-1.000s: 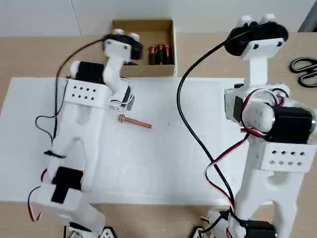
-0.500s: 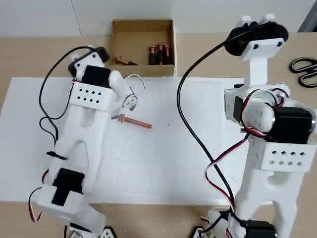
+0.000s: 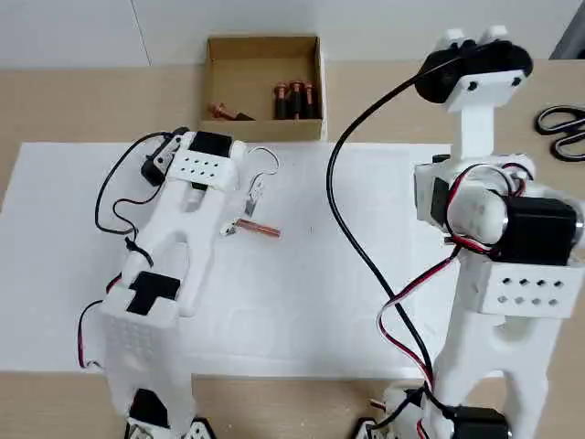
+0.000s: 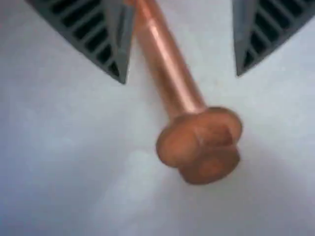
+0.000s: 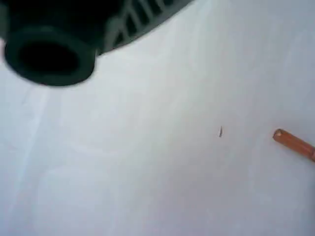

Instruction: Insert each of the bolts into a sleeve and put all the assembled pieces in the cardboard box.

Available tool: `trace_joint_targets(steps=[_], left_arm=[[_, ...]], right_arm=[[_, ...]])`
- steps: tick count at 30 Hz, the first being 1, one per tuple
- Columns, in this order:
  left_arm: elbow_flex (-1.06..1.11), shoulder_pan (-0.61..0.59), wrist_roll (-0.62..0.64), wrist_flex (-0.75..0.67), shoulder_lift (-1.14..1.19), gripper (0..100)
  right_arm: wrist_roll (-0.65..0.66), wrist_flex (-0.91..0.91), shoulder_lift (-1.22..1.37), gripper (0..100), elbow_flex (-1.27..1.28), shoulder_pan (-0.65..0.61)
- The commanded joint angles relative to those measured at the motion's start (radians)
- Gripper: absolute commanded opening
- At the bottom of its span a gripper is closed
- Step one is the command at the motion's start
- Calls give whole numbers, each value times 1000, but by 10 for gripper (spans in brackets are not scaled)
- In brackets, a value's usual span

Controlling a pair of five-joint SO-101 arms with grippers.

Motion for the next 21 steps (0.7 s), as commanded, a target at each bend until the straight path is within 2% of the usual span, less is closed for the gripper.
trace_joint_targets(steps=[1,6,14,21], left_arm=[[-8,-5,9,-44,5,133],[-8,-5,9,-77,48,129],[-8,-29,9,-104,74,36],[-8,-71,-3,-115,74,6]], right_arm=[[5,10,-31,4,-46,-2],[5,10,-31,4,-46,-2],[5,10,-27,4,-46,-2],[5,10,-25,4,-46,-2]])
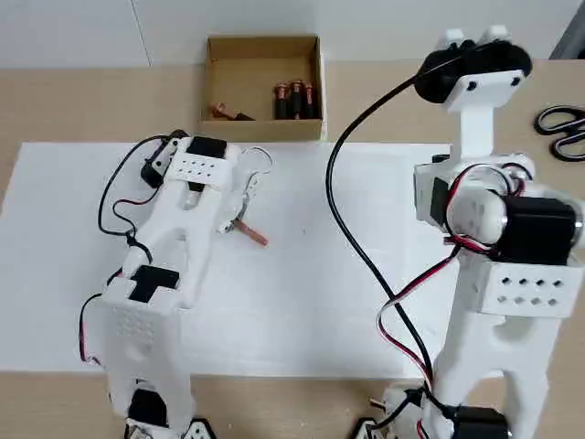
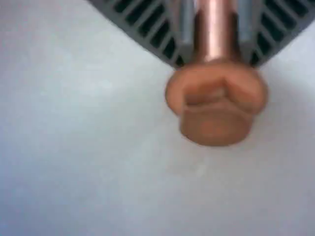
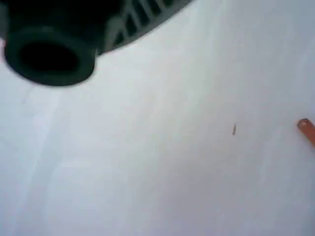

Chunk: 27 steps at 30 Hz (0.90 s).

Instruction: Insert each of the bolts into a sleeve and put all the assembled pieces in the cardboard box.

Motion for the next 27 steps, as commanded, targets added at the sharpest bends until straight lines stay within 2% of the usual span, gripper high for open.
trace_joint_targets(steps=[1,4,12,16,21,27], left_arm=[[-7,-21,-25,-12,-14,6],[-48,-5,-158,26,-20,6],[-364,8,-396,361,-78,6],[-392,9,-471,373,-140,6],[-340,20,-617,373,-321,6],[-203,100,-766,371,-578,6]], right_arm=[[5,10,-25,4,-46,-2],[5,8,-25,4,-46,-2],[9,8,-33,4,-46,-4],[11,8,-56,4,-46,-41],[11,10,-211,4,-38,-54],[5,5,-417,4,184,-76]])
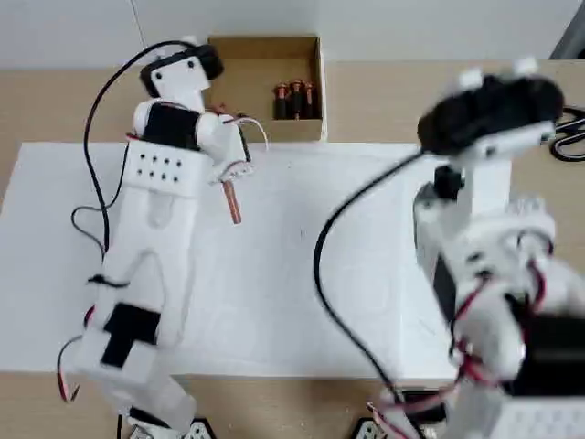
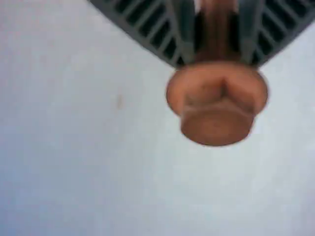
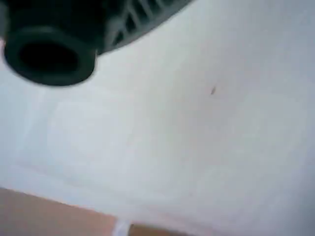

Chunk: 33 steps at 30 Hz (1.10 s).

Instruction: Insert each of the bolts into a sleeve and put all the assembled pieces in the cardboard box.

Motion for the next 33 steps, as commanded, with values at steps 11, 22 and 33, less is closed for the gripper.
trace_joint_targets(steps=[11,22,33], left_arm=[[289,115,-100,-126,-368,6],[297,160,-61,-230,-474,6],[338,255,-110,-222,-740,6]], right_arm=[[2,-351,-410,4,793,-21],[3,-753,-751,4,1382,-226],[3,-814,-963,4,1537,-252]])
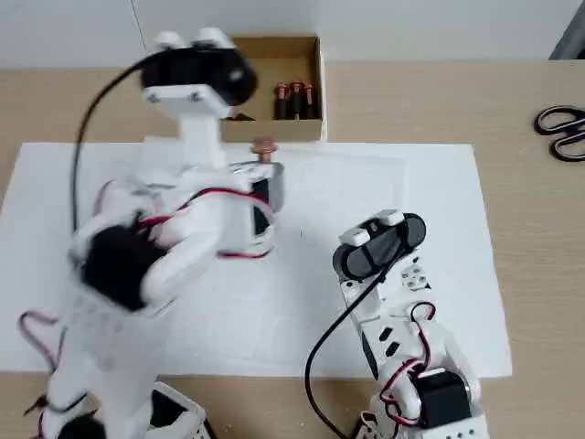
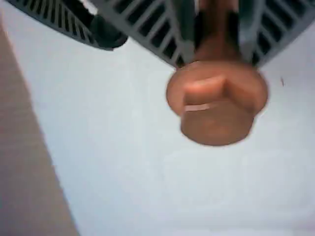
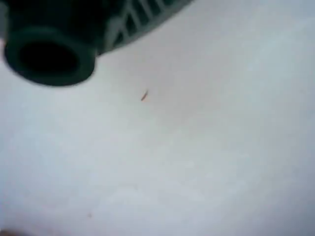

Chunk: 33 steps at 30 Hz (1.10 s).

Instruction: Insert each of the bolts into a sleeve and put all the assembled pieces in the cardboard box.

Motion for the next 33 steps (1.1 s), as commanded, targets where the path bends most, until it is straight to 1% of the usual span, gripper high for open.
trace_joint_targets(steps=[1,5,7,10,12,14,17,21,24,28,33], left_arm=[[31,3,-25,-23,-121,6],[134,-6,-28,-44,-250,6],[237,-31,-26,-115,-288,6],[433,-103,-23,-311,-324,6],[564,-124,-23,-463,-344,6],[668,-120,-25,-586,-370,6],[780,-78,-25,-707,-407,6],[857,-15,-25,-766,-417,6],[869,17,-25,-769,-417,6],[832,21,-23,-761,-417,6],[812,21,-18,-760,-423,6]], right_arm=[[3,-22,-25,4,-3,-5],[3,-24,-25,4,-3,-5],[-2,-27,-25,4,-3,-8],[-95,-30,-33,4,-3,-65],[-161,-39,-28,4,-5,-127],[-175,-65,-25,4,-2,-173],[-175,-82,-25,4,-2,-180],[-175,-76,-25,4,-2,-189],[-175,-71,-25,4,-2,-236],[-175,-71,-25,4,0,-275],[-173,-79,-35,4,43,-277]])
